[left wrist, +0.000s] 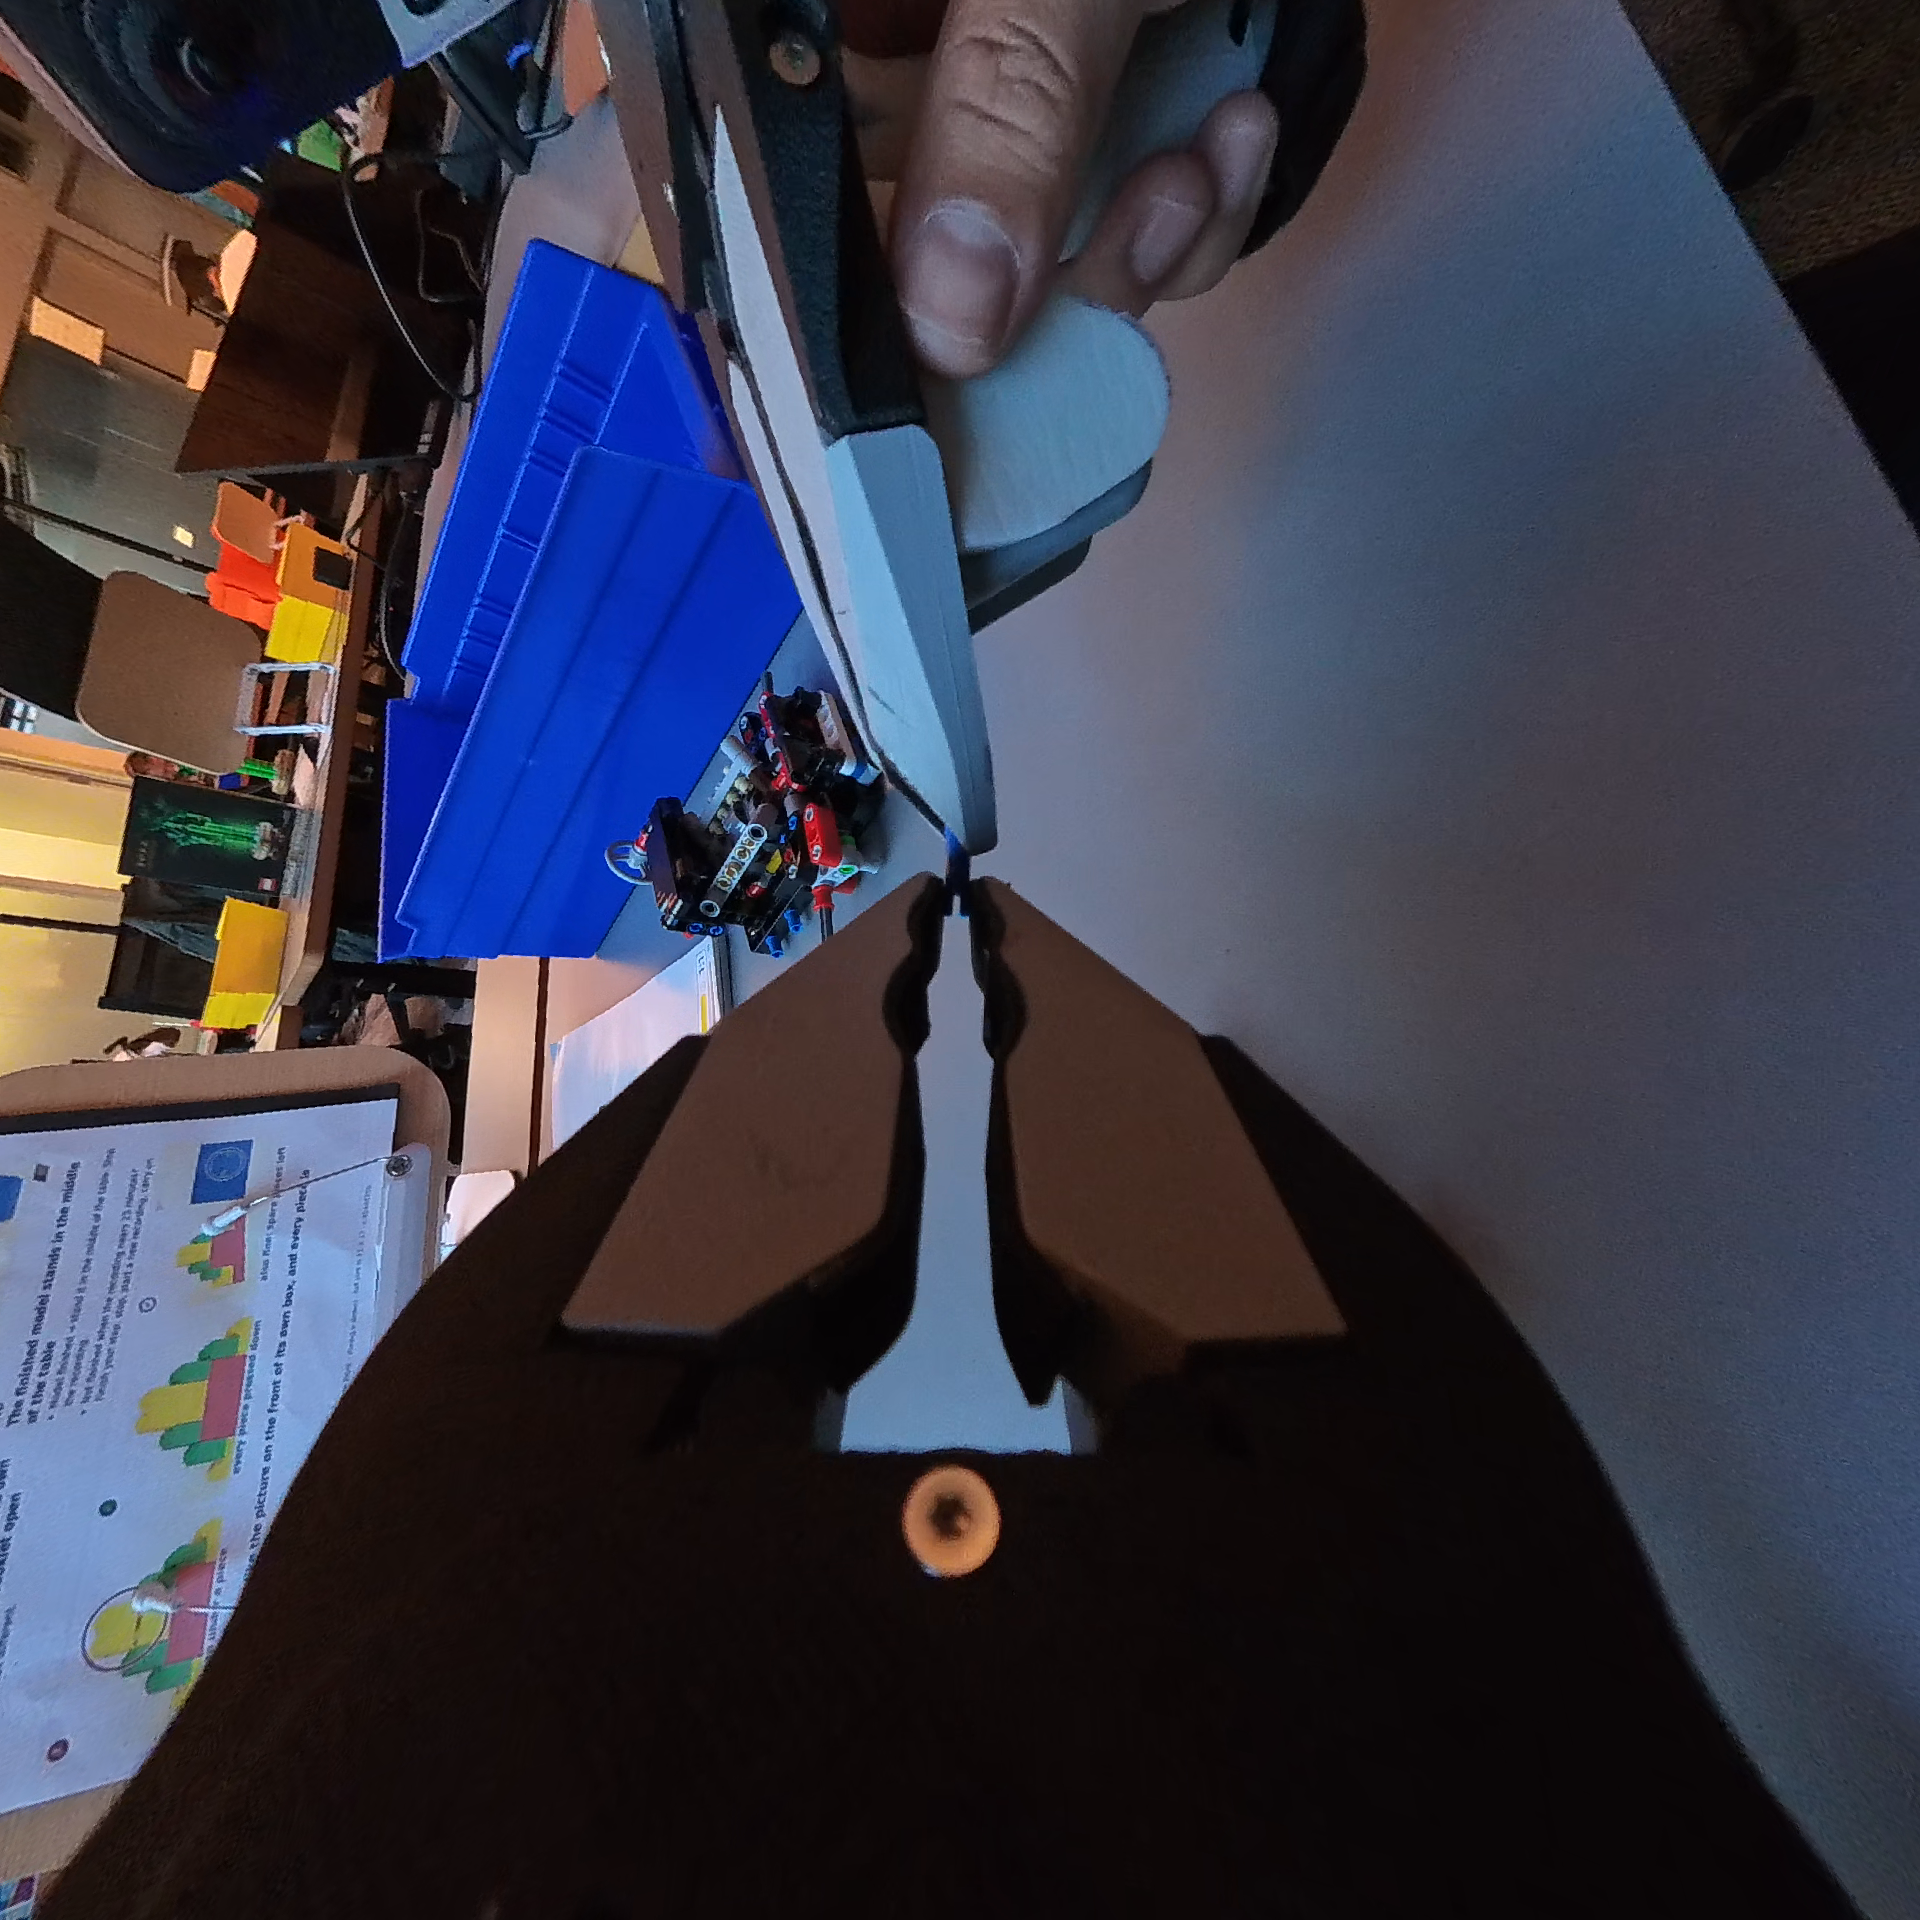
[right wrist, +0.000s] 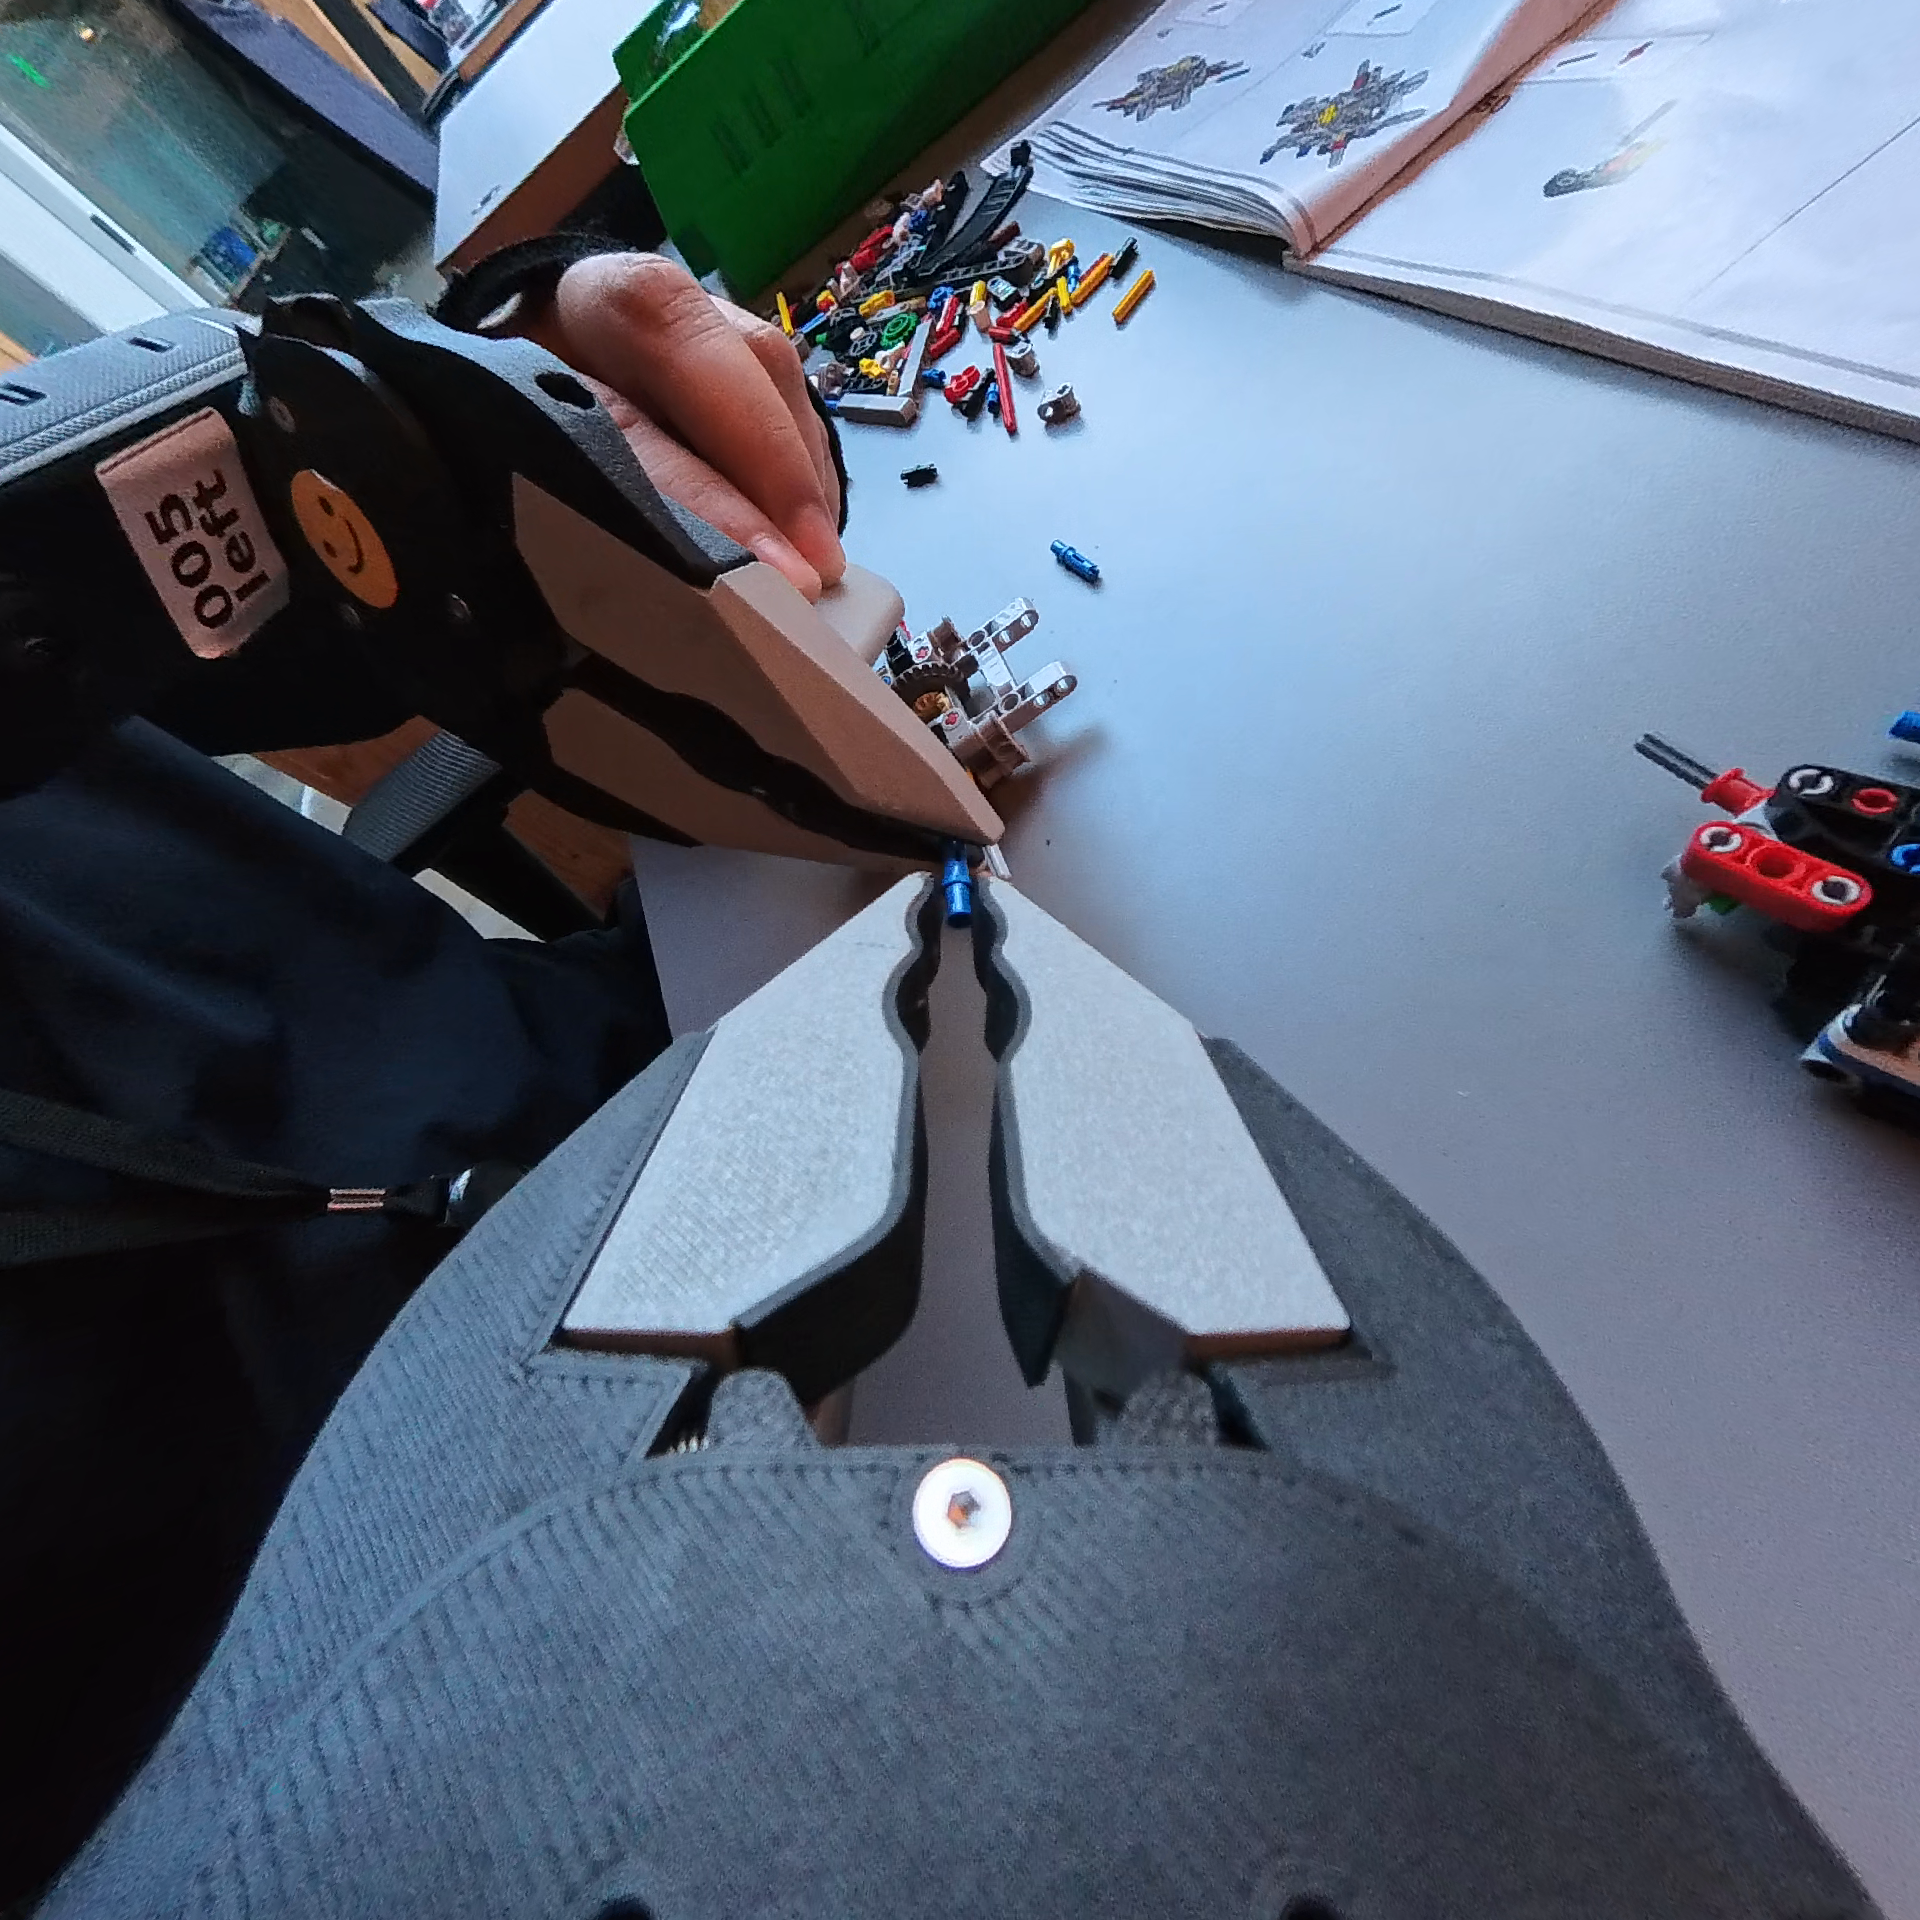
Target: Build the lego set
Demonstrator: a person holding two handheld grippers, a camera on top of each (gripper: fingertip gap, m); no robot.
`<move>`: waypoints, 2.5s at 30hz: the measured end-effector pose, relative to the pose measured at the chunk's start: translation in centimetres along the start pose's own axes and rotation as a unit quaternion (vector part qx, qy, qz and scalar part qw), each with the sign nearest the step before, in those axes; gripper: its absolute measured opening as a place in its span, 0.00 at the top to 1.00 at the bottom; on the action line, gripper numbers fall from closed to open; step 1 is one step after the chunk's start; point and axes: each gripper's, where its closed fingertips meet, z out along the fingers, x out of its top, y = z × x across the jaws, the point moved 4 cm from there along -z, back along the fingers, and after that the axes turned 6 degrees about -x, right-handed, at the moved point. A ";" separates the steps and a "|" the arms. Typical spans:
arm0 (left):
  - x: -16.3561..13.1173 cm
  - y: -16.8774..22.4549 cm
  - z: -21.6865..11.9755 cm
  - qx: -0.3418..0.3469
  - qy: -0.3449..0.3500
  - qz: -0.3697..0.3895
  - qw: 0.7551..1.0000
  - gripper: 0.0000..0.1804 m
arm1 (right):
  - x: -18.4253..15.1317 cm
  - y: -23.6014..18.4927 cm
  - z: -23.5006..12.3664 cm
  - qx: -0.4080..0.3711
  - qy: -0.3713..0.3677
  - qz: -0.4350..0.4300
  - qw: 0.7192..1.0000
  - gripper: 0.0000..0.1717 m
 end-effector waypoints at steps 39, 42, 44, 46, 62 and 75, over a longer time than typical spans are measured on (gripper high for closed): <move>-6.8 0.3 -4.8 -0.212 -0.058 -0.205 0.954 0.88 | -1.7 0.5 2.9 -0.052 -0.027 -0.132 0.990 0.99; -7.9 1.2 -5.1 -0.232 -0.080 -0.220 0.944 0.89 | -1.5 0.5 4.0 -0.050 -0.035 -0.160 0.985 0.99; -8.2 1.5 -4.8 -0.232 -0.089 -0.218 0.944 0.91 | -1.4 0.7 4.5 -0.043 -0.039 -0.168 0.984 0.99; -8.3 1.6 -4.4 -0.237 -0.096 -0.218 0.942 0.92 | -1.3 0.7 4.9 -0.032 -0.034 -0.174 0.984 0.99; -7.2 0.8 -2.7 -0.293 -0.115 -0.179 0.932 0.94 | -1.1 0.4 6.6 -0.009 -0.060 -0.224 0.973 0.99; -6.8 0.7 -2.5 -0.318 -0.138 -0.146 0.926 0.94 | -1.1 0.4 6.5 -0.007 -0.059 -0.227 0.972 0.99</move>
